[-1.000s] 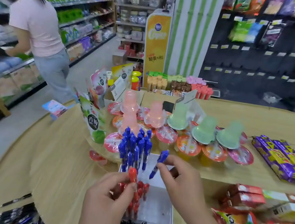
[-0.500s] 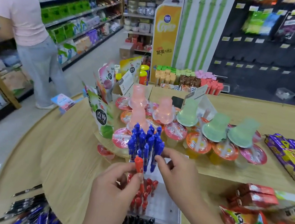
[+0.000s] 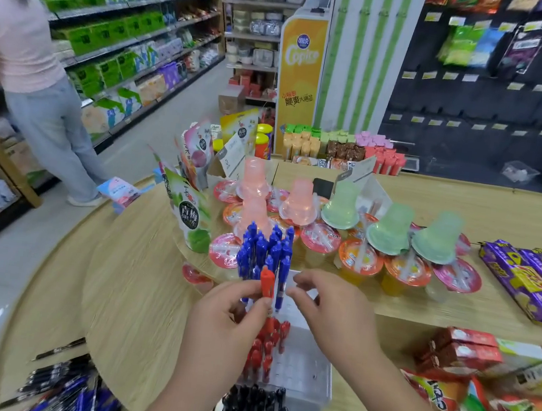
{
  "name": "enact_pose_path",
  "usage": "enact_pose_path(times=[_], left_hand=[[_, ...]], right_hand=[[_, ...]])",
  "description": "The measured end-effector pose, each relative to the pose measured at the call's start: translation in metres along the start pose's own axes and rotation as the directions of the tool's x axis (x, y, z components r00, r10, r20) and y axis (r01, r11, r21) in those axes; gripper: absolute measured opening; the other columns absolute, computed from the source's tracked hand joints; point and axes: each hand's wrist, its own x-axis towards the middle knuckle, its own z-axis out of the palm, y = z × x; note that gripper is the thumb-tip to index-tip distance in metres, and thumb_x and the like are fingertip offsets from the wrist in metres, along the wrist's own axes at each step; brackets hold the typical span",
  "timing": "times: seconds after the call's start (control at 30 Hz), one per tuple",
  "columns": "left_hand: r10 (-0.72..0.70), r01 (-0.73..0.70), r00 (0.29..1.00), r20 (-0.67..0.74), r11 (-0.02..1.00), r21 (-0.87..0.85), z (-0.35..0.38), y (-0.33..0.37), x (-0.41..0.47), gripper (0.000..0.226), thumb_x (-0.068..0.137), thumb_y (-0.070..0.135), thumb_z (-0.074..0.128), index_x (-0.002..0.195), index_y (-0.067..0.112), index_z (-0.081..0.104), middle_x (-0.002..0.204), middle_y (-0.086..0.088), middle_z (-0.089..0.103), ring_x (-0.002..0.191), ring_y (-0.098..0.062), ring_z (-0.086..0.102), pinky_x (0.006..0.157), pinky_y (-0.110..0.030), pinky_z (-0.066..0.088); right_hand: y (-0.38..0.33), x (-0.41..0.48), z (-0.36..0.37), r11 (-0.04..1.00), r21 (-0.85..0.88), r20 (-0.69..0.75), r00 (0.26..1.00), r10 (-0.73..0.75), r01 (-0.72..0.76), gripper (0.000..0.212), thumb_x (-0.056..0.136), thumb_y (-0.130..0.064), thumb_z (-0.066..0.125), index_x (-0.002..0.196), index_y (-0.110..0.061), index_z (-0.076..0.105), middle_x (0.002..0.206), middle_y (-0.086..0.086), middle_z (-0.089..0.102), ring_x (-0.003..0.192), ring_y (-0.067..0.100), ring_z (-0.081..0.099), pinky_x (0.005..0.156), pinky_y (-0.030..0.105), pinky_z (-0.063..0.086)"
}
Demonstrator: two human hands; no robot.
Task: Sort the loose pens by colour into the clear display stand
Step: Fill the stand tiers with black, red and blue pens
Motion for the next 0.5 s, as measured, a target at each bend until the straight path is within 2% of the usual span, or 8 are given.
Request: enact_pose_path(times=[0.07, 0.13, 0.17, 0.33, 0.43, 0.5], left_hand=[[-0.004, 0.004, 1.0, 0.017, 1.0, 0.003, 0.005, -0.002, 0.0, 0.021, 0.086, 0.021, 0.074, 0.087, 0.041, 0.076, 0.068, 0.017, 0.06, 0.059, -0.003, 0.05, 0.06, -0.014, 0.041], [-0.002, 0.003, 0.999, 0.041, 1.0, -0.011, 0.011, -0.004, -0.001, 0.026, 0.086, 0.02, 0.074, 0.086, 0.046, 0.075, 0.075, 0.015, 0.067, 0.064, -0.005, 0.058, 0.063, -0.018, 0.045], [0.004, -0.004, 0.999, 0.046, 1.0, -0.015, 0.015, -0.004, -0.002, 0.03, 0.085, 0.018, 0.074, 0.085, 0.048, 0.074, 0.078, 0.014, 0.069, 0.066, -0.006, 0.061, 0.064, -0.019, 0.047], [0.004, 0.004, 0.992, 0.129, 0.998, -0.062, 0.026, -0.003, -0.01, 0.03, 0.089, 0.014, 0.07, 0.083, 0.042, 0.077, 0.067, 0.001, 0.071, 0.06, -0.012, 0.062, 0.062, -0.033, 0.051], [-0.035, 0.044, 0.991, 0.131, 0.997, -0.067, 0.026, -0.013, -0.013, 0.028, 0.09, 0.015, 0.07, 0.088, 0.042, 0.077, 0.074, 0.005, 0.074, 0.066, -0.009, 0.067, 0.065, -0.032, 0.055], [-0.037, 0.037, 0.997, 0.06, 0.999, 0.006, 0.02, -0.027, -0.014, 0.024, 0.089, 0.016, 0.072, 0.092, 0.04, 0.075, 0.078, 0.014, 0.073, 0.069, 0.0, 0.065, 0.068, -0.019, 0.052]], right_hand=[[0.0, -0.011, -0.008, 0.995, 0.097, -0.027, 0.999, -0.032, 0.035, 0.016, 0.09, -0.047, 0.06, 0.102, -0.039, 0.065, 0.091, -0.03, 0.063, 0.072, -0.003, 0.058, 0.067, 0.023, 0.05], [-0.001, -0.022, -0.015, 0.98, 0.177, 0.027, 0.995, -0.093, 0.086, 0.014, 0.088, -0.041, 0.064, 0.102, -0.039, 0.068, 0.094, -0.03, 0.065, 0.074, -0.008, 0.056, 0.066, 0.012, 0.043], [0.0, -0.026, -0.017, 0.976, 0.191, 0.054, 0.992, -0.117, 0.104, 0.014, 0.088, -0.04, 0.066, 0.101, -0.039, 0.068, 0.094, -0.028, 0.066, 0.073, -0.009, 0.055, 0.064, 0.01, 0.04], [0.013, -0.037, -0.011, 0.976, 0.192, 0.022, 0.994, -0.107, 0.101, 0.009, 0.086, -0.042, 0.066, 0.094, -0.04, 0.068, 0.085, -0.028, 0.065, 0.065, -0.001, 0.055, 0.057, 0.013, 0.035], [0.02, -0.044, 0.001, 0.974, 0.219, -0.005, 0.999, -0.053, 0.053, 0.007, 0.086, -0.039, 0.068, 0.093, -0.038, 0.07, 0.068, -0.035, 0.058, 0.06, -0.001, 0.055, 0.053, 0.012, 0.034], [0.029, -0.049, 0.017, 0.951, 0.306, -0.013, 0.999, 0.044, -0.038, 0.006, 0.085, -0.032, 0.07, 0.09, -0.035, 0.07, 0.064, -0.037, 0.056, 0.057, 0.001, 0.056, 0.051, 0.012, 0.035]])
